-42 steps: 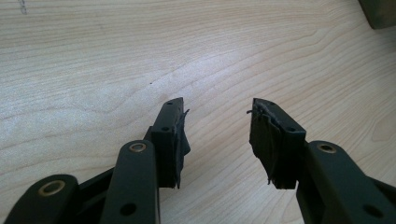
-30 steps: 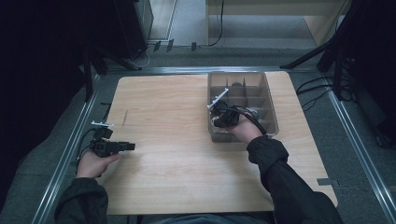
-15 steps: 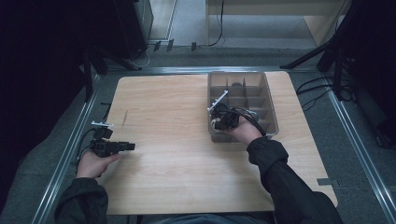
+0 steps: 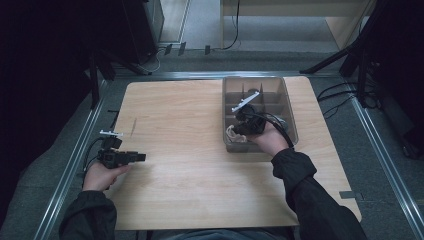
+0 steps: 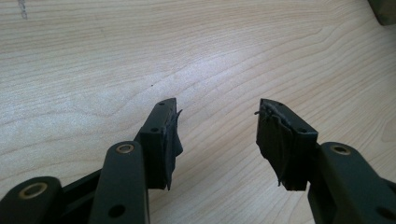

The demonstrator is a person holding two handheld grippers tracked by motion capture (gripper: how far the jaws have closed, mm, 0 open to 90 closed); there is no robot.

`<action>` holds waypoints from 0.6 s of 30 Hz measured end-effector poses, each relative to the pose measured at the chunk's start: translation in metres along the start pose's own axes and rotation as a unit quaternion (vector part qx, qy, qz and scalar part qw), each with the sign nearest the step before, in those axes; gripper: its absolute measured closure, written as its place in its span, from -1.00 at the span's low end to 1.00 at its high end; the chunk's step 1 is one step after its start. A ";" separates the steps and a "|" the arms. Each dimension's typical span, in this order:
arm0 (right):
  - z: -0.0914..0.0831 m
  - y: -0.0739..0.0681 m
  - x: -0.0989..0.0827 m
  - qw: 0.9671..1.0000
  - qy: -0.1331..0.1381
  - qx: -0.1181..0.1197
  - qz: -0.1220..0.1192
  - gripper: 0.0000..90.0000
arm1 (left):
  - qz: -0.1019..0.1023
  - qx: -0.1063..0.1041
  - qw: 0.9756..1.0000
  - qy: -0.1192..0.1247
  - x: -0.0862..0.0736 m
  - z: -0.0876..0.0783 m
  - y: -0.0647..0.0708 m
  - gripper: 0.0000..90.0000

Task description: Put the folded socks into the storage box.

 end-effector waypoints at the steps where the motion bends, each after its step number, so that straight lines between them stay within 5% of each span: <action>1: -0.002 0.001 0.001 1.000 0.006 -0.004 0.000 0.85 | 0.001 0.000 1.000 0.000 0.000 0.000 0.000 0.03; 18: -0.035 -0.011 -0.016 0.999 0.039 0.007 0.009 0.66 | 0.019 -0.003 1.000 -0.004 0.008 0.011 0.011 -0.04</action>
Point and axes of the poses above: each handheld gripper's, and its own axes: z roughly forward along the jaws, x roughly out of its top, y roughly to its right, the point moved 10 cm from there along z, roughly forward along the jaws, and after that the axes turned 8 degrees about -x, right-handed, at the moved point
